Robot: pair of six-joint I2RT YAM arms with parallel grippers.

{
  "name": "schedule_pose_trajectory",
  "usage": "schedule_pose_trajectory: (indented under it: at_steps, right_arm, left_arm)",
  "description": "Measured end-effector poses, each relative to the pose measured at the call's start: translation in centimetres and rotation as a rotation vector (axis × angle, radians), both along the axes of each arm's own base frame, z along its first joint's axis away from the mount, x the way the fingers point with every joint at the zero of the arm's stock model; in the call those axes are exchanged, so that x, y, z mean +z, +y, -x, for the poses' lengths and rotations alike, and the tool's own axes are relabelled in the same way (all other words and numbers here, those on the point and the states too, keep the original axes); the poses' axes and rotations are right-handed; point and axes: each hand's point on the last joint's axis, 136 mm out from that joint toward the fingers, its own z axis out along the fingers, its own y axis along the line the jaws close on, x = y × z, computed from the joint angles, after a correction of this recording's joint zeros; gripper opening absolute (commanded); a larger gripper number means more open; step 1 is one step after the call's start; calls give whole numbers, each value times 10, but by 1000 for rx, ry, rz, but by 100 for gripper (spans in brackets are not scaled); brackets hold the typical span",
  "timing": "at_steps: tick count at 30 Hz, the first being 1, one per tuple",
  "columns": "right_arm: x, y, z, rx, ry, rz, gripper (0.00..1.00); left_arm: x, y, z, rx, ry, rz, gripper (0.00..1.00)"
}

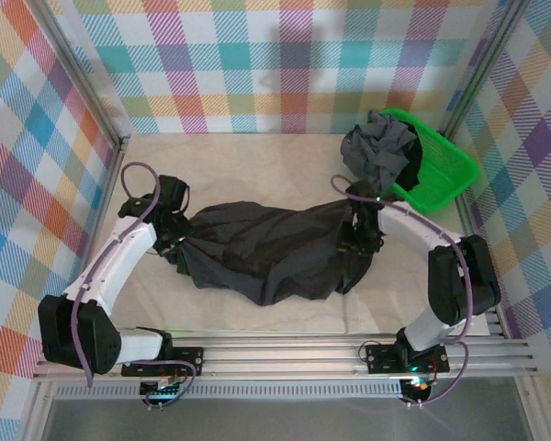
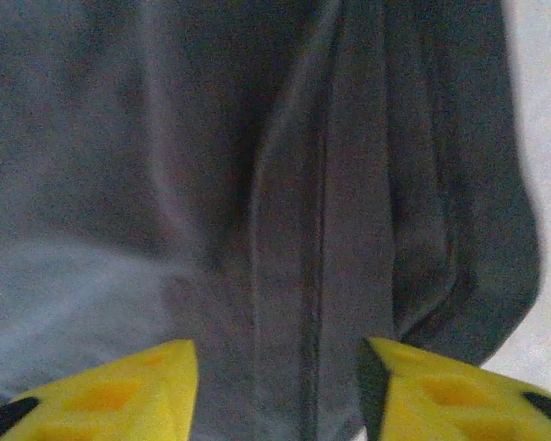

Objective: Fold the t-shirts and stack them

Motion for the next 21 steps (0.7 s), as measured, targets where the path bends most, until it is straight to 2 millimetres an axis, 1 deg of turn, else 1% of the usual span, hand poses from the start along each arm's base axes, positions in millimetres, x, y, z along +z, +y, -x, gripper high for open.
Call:
schedule_pose_trajectory:
  at_steps: [2,4,6,9,11,14,18,21]
  right_arm:
    - [-11,-3,17,-18,50,-5,58]
    - [-16,-4,25,-27,75,-8,59]
    - [-19,-4,27,-31,81,-8,58]
    - [-20,-2,25,-33,76,-16,58]
    - [-22,-1,24,-39,77,-20,57]
    - [-25,0,25,-42,76,-23,47]
    - [-36,-5,35,-54,107,-4,46]
    - [-38,-6,36,-58,112,2,37]
  left_arm:
    - [7,11,-4,27,-14,0,0]
    - [20,21,-11,50,-44,-3,0]
    - [33,32,-18,80,-75,-7,0]
    - [47,47,-27,117,-105,-16,0]
    - [50,54,-32,137,-112,-21,0]
    - [49,58,-37,151,-105,-21,0]
    - [46,58,-44,150,-93,-17,0]
    - [44,57,-47,148,-87,-12,0]
